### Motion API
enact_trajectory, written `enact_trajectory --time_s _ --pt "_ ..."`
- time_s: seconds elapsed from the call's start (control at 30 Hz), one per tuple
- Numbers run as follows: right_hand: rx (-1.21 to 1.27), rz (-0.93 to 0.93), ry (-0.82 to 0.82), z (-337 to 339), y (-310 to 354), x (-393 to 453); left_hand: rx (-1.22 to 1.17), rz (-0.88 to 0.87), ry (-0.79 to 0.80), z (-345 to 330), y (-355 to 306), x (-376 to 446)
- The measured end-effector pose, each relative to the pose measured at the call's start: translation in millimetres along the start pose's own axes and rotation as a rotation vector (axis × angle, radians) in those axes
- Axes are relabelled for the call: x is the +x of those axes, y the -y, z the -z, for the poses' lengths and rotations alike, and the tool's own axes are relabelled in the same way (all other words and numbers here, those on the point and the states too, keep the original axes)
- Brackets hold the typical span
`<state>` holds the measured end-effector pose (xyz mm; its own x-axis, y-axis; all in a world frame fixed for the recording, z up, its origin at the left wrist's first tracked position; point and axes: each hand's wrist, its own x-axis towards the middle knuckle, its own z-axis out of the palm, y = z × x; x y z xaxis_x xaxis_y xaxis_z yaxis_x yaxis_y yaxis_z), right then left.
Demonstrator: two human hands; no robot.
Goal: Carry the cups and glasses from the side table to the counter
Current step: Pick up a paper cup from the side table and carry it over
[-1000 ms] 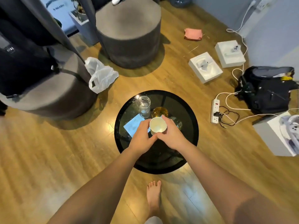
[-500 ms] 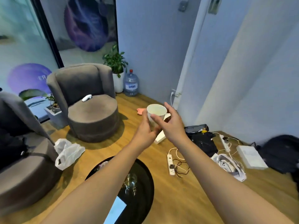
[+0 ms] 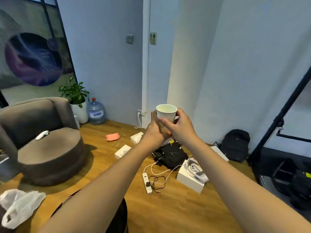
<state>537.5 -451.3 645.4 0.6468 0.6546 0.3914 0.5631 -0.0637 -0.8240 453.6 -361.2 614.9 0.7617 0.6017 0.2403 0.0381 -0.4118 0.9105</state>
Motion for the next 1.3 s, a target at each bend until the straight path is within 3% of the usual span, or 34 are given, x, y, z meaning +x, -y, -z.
enact_trajectory --time_s 0.3,0.4,0.53,0.83,1.13,1.3 --pt "-0.138 -0.150 -0.297 134.7 -36.2 -47.7 -0.005 -0.180 0.355 -132.9 -56.9 17.6" --pt "-0.171 -0.207 -0.367 185.7 -42.2 -88.2 -0.036 -0.241 0.471 -189.1 -77.2 1.7" --pt "-0.254 -0.283 -0.576 258.0 -45.9 -173.7 -0.110 -0.352 0.696 -274.8 -112.1 -49.2" --pt "-0.433 -0.493 -0.961 424.9 -15.9 -415.7 -0.284 -0.527 1.182 -444.7 -237.2 -251.9" --pt "-0.540 -0.677 -1.092 564.6 26.9 -664.1 -0.323 -0.630 1.440 -591.4 -348.7 -476.1" --pt "-0.570 -0.749 -1.144 635.8 50.0 -775.5 -0.398 -0.577 1.488 -662.9 -399.8 -594.2"
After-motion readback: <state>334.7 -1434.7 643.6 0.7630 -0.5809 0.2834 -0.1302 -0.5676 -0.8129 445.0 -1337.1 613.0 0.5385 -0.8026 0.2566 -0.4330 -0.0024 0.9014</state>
